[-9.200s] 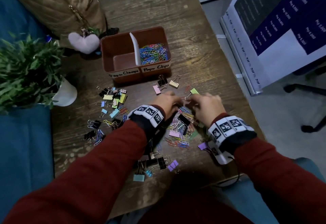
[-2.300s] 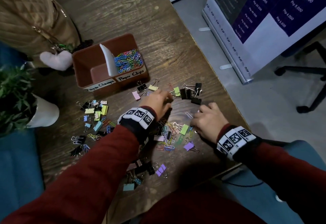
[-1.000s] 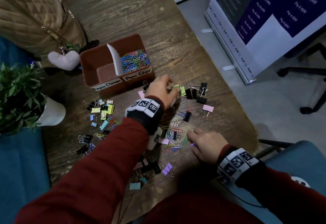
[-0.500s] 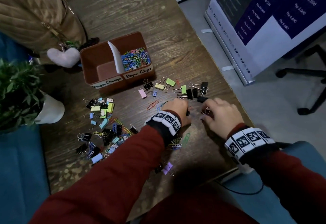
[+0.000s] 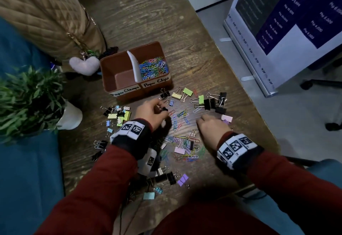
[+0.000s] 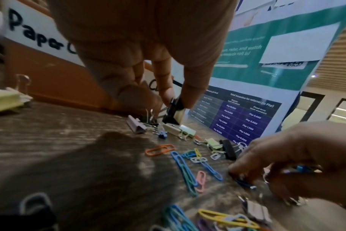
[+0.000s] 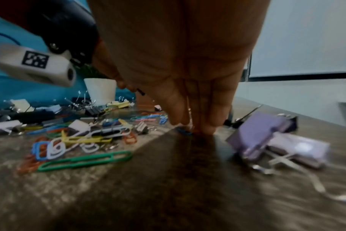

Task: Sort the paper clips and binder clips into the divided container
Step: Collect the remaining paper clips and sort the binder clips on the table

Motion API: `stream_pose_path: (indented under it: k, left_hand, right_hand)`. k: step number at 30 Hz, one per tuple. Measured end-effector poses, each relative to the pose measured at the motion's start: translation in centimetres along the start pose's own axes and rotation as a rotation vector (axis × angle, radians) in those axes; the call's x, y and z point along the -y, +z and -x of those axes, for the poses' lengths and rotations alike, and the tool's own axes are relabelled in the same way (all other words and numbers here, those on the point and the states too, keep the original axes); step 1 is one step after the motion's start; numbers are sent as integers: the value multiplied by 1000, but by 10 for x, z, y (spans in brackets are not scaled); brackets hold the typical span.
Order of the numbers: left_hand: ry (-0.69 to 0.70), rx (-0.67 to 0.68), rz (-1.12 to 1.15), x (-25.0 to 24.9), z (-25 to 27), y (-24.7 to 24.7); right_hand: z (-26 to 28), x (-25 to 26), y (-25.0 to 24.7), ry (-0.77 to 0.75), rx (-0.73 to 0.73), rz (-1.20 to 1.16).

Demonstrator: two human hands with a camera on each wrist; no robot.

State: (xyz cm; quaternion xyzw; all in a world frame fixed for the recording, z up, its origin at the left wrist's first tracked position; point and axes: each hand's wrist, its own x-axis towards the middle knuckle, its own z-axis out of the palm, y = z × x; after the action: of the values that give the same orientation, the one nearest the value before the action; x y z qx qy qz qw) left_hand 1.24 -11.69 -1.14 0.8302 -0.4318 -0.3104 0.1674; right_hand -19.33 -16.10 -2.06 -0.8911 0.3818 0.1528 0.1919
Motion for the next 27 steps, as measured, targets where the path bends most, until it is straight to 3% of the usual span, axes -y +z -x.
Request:
stream_pose_path:
  k: [2, 8, 11, 13, 19, 27]
  left_hand:
    - [-11, -25, 54, 3, -5, 0]
    - [53, -67, 73, -6, -15, -2]
    - [82, -58, 62, -15, -19, -5]
    - [115, -45, 36, -22, -22, -5]
    - [215, 111, -165, -47, -27, 8]
    - [272, 225, -296, -38, -3, 7]
  right_hand:
    - [-4, 10, 2, -8, 37, -21]
    - [-18, 33, 7, -241, 28, -97]
    - [-31, 24, -4, -41, -39, -182]
    - [-36, 24, -3, 11, -41, -137]
    - [-22, 47, 11, -318, 32, -68]
    - [30, -33, 22, -23, -220, -363]
